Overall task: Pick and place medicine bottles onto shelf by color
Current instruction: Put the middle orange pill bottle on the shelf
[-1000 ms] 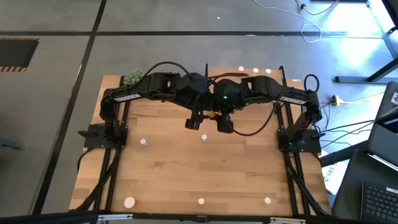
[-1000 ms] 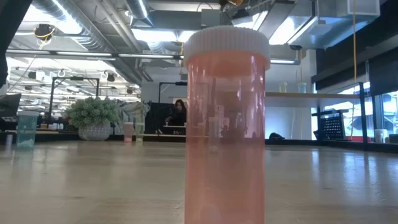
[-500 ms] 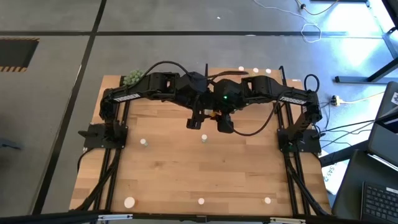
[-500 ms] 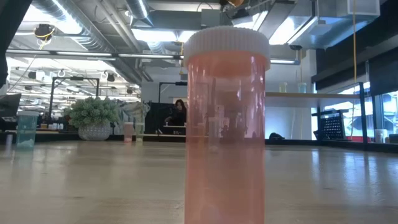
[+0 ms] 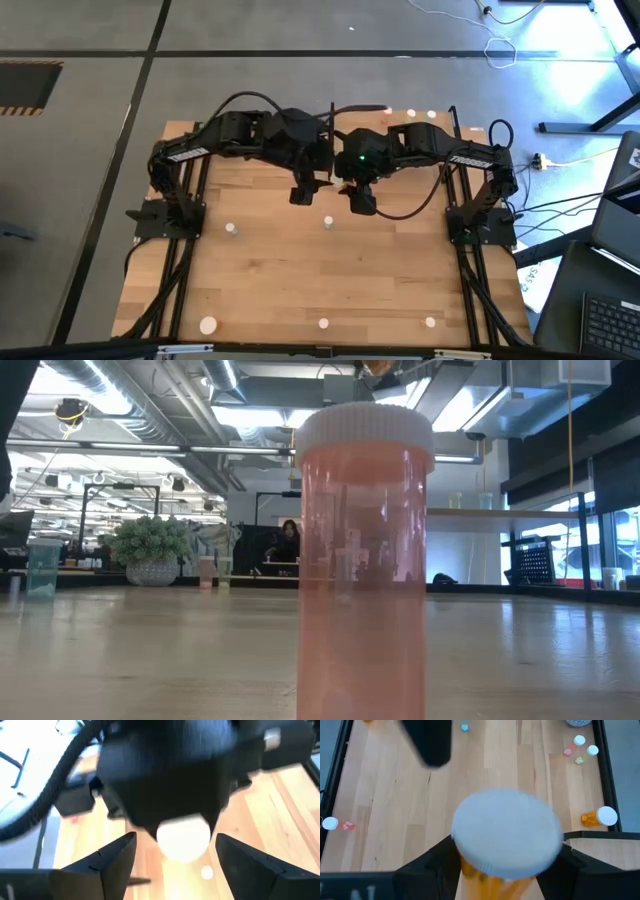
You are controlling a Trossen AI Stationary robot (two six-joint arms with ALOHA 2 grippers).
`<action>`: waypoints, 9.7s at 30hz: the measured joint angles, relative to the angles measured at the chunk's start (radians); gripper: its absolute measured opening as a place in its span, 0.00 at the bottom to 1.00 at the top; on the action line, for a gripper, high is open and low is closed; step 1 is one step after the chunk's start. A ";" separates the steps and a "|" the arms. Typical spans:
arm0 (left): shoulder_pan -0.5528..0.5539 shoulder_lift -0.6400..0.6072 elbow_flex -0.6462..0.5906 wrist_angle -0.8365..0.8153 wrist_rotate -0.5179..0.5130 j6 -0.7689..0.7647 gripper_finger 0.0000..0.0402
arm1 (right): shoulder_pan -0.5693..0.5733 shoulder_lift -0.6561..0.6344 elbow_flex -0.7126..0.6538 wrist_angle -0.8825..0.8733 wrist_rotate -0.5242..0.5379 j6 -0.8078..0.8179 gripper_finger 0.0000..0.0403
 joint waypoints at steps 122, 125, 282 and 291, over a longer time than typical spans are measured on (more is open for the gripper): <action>0.069 -0.186 0.000 -0.358 -0.082 -0.197 0.67 | -0.562 -0.220 -1.110 1.401 0.271 0.241 0.53; 0.069 -0.186 0.000 -0.358 -0.082 -0.197 0.67 | -0.565 -0.220 -1.110 1.400 0.255 0.243 0.53; 0.089 -0.186 0.000 -0.359 -0.081 -0.231 0.67 | -0.615 -0.224 -0.889 0.858 -0.094 -0.079 0.00; 0.089 -0.186 0.000 -0.359 -0.081 -0.224 0.67 | -0.616 -0.224 -0.889 0.897 -0.067 -0.102 0.00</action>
